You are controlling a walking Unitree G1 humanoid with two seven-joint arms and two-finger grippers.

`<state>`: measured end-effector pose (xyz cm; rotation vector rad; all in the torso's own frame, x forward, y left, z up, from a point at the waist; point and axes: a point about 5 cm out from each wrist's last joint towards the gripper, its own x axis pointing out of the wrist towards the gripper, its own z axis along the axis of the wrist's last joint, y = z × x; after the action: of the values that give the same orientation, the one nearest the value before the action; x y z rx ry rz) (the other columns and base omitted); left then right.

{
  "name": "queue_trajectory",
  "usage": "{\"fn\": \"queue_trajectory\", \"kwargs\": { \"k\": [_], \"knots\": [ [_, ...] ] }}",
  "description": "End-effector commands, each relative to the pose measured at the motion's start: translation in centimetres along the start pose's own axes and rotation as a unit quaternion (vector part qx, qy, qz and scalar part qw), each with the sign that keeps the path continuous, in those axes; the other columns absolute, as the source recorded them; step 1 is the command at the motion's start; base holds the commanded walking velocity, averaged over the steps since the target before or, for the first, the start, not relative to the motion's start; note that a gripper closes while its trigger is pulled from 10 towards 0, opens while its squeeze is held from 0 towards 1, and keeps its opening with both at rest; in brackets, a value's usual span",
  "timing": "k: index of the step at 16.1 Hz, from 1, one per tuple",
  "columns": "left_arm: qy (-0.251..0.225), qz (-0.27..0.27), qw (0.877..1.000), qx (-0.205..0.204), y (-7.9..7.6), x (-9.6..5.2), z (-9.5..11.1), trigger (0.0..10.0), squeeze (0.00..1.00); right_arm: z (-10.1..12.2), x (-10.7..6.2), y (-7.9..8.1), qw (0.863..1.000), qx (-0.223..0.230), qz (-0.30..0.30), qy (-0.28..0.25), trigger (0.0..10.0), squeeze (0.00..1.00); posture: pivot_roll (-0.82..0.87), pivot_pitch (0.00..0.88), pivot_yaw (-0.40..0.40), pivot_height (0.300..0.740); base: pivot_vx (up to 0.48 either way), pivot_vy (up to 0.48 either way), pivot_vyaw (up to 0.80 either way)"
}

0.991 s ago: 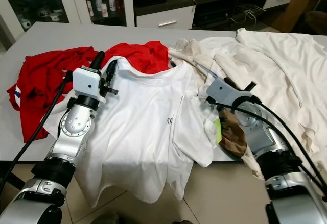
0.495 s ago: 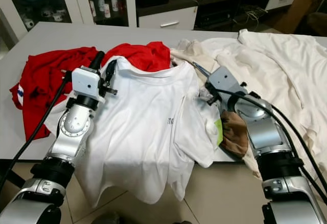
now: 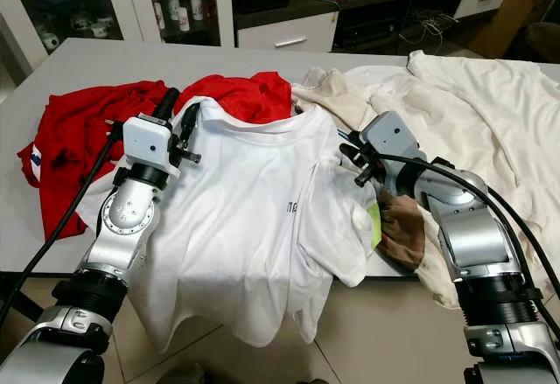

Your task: Hang hanger

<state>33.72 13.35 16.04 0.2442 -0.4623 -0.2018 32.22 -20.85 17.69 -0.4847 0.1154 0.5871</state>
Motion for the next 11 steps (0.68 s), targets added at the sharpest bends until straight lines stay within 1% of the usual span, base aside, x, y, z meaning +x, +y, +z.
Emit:
{"fn": "queue_trajectory", "kwargs": {
  "k": [1, 2, 4, 7, 8, 9, 10, 11],
  "knots": [
    [0.0, -0.005, 1.0, 0.001, -0.1, 0.1, 0.0, 10.0, 0.0, -0.2, -0.2, 0.0, 1.0, 0.003, 0.004, 0.006, 10.0, 0.0, 0.14, 0.0, -0.009, 0.74, 0.0, 0.0, 0.0],
    [0.001, -0.005, 1.0, 0.001, -0.1, 0.1, 0.0, 10.0, 0.0, -0.3, -0.2, 0.1, 1.0, 0.012, 0.0, 0.008, 10.0, 0.0, 0.14, 0.0, -0.009, 0.74, 0.0, 0.0, 0.0],
    [0.002, -0.004, 1.0, 0.001, -0.1, 0.0, -0.1, 10.0, 0.0, 0.8, -0.1, -0.2, 0.999, 0.036, -0.008, -0.028, 10.0, 0.0, 0.14, 0.0, -0.009, 0.74, 0.0, 0.0, 0.0],
    [0.001, -0.004, 1.0, 0.002, 0.0, 0.0, 0.0, 10.0, 0.0, 1.9, -0.2, 0.1, 0.994, 0.082, 0.01, -0.072, 10.0, 0.0, 0.15, 0.002, -0.011, 0.74, 0.0, 0.0, 0.0],
    [0.001, -0.004, 1.0, 0.002, -0.1, 0.0, 0.0, 10.0, 0.0, 1.8, -0.2, 0.1, 0.994, 0.085, 0.007, -0.07, 10.0, 0.0, 0.15, 0.002, -0.011, 0.74, 0.0, 0.0, 0.0],
    [0.0, -0.003, 1.0, 0.002, -0.1, 0.1, 0.0, 10.0, 0.0, 1.1, -0.1, 0.0, 0.996, 0.077, -0.01, -0.051, 10.0, 0.0, 0.15, 0.002, -0.011, 0.74, 0.0, 0.0, 0.0],
    [0.0, -0.004, 1.0, 0.002, -0.1, 0.1, 0.0, 10.0, 0.0, 0.3, 0.0, -0.3, 0.998, 0.059, -0.029, -0.025, 10.0, 0.0, 0.14, 0.001, -0.009, 0.74, 0.0, 0.0, 0.0],
    [0.0, -0.005, 1.0, 0.002, -0.1, 0.1, 0.0, 10.0, 0.0, 0.0, 0.0, -0.4, 0.998, 0.052, -0.038, -0.013, 10.0, 0.0, 0.14, 0.002, -0.007, 0.74, 0.0, 0.0, 0.0]
  ]
}}
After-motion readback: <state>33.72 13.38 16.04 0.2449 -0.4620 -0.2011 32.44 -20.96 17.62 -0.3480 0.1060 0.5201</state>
